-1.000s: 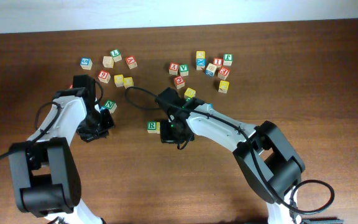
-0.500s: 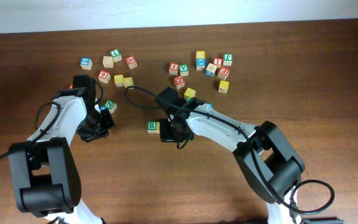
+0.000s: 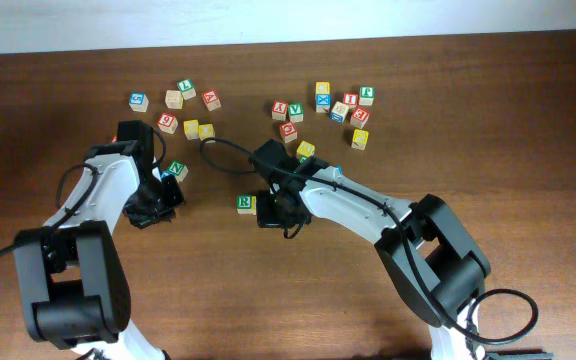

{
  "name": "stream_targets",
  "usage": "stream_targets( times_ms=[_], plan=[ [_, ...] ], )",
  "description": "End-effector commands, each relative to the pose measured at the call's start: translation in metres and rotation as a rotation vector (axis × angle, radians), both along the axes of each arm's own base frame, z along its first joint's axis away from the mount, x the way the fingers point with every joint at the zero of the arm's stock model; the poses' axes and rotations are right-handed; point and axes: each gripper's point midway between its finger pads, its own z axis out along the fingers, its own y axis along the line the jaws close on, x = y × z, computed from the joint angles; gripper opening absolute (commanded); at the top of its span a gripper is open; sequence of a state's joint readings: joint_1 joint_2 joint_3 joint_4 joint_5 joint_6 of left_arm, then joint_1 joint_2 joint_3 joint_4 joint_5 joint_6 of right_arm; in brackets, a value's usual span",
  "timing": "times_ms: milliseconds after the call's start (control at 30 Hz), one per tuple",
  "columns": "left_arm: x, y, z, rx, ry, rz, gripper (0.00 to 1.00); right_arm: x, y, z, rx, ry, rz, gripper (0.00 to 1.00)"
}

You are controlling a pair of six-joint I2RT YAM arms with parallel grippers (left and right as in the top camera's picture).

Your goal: Spell out RSS

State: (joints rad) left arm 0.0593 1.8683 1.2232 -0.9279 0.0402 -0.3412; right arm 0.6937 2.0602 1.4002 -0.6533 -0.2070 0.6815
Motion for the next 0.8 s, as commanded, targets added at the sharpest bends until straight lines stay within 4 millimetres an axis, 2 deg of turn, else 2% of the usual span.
stream_targets(
  times_ms=[0,133,333,467,633,767],
  plan=[
    [0.007,0.003,0.012,0.012,-0.039,0.017,0.02,-0.002,-0.001,-0.007,-0.008,0.012,-0.007,0.04],
    [0.007,0.003,0.012,0.013,-0.039,0.016,0.02,-0.003,-0.001,-0.006,-0.006,0.014,-0.007,0.04],
    [0.007,0.003,0.012,0.013,-0.039,0.016,0.02,0.001,0.002,0.015,-0.004,0.011,-0.006,0.04],
    [0.007,0.003,0.012,0.013,-0.039,0.016,0.02,-0.004,0.004,0.017,-0.008,0.025,0.004,0.04],
    [0.007,0.003,0.012,0.013,-0.04,0.016,0.02,-0.016,0.021,0.018,-0.002,0.007,0.053,0.04],
    [0.007,0.003,0.012,0.012,-0.039,0.016,0.02,-0.017,0.028,0.017,-0.037,-0.048,0.047,0.04]
  ],
)
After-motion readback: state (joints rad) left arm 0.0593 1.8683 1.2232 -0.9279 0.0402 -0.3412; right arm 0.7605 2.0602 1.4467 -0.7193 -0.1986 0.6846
